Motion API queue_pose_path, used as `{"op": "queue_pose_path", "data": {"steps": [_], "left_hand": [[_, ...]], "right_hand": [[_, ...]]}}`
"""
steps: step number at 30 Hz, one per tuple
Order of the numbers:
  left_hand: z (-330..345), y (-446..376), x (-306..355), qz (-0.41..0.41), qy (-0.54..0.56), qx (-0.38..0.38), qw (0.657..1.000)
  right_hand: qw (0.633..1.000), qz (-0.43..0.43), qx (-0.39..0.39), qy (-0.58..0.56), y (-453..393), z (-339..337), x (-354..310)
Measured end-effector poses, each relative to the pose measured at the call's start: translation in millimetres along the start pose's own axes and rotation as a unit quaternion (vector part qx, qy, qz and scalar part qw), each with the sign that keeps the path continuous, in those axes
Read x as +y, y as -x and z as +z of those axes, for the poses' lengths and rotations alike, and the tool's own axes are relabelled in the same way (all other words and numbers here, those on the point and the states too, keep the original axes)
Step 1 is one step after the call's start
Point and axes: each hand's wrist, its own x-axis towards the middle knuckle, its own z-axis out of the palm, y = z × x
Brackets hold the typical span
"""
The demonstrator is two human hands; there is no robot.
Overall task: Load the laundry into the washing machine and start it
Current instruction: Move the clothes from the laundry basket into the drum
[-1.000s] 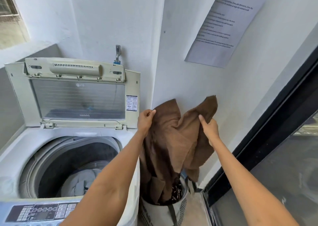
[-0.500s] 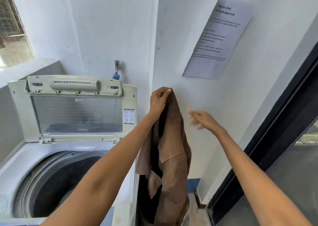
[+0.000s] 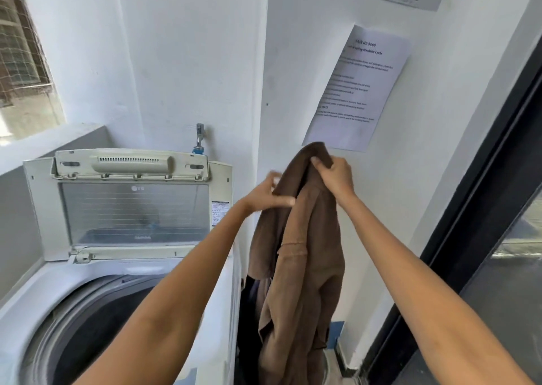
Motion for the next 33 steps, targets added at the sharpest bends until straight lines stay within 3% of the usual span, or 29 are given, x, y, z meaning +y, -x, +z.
{"op": "queue_pose_path", "data": {"steps": [2,3,5,9,13,18,22,24,26,29,33], "left_hand": [[9.0,12.6,-34.4,-0.095,-0.052,-0.093,0.99],[13.8,14.8,-46.5,-0.127,-0.042,-0.074,0.988],[17.5,9.4,-55.0,-0.131,-0.007,0.032,0.991],[-14.3,-8.6,-20.8,-0.08,-0.143,0.178,0.97],[-39.1,-26.6,38.9,-0.026,-0.19,0.298,0.935],[-53.1,-44.2,111.0,0.034,-0.107,0.355,0.928],[-48.4,-52.1,140.9,0.071,0.045,0.379,0.922],[-43.3,-56.2,151.6,0.07,0.152,0.353,0.92],[-44.9,-57.2,158.6,0.052,0.178,0.334,0.924],[-52.6,-57.4,154.4,0.037,0.121,0.328,0.936],[-44.3,-64.0,153.4,0.024,0.131,0.331,0.934]], "right_hand": [[0.998,0.001,0.024,-0.064,-9.7,-11.8,-5.8],[0.996,-0.002,0.025,-0.084,-14.7,-18.0,-9.3],[0.997,-0.014,0.012,-0.076,-24.7,-35.1,-14.7],[0.999,0.017,0.026,0.039,-42.5,-81.9,4.2],[0.997,0.063,0.041,0.021,-36.5,-101.6,23.2],[0.98,0.008,0.187,-0.066,-28.5,-107.0,4.0],[0.935,-0.04,0.289,-0.203,-40.0,-112.9,-36.6],[0.928,-0.046,0.312,-0.2,-45.7,-112.0,-49.9],[0.95,-0.044,0.283,-0.125,-50.3,-111.4,-49.8],[0.988,0.018,0.149,-0.04,-52.9,-116.0,-21.2],[0.995,0.017,-0.033,0.097,-25.7,-104.3,22.7]]}}
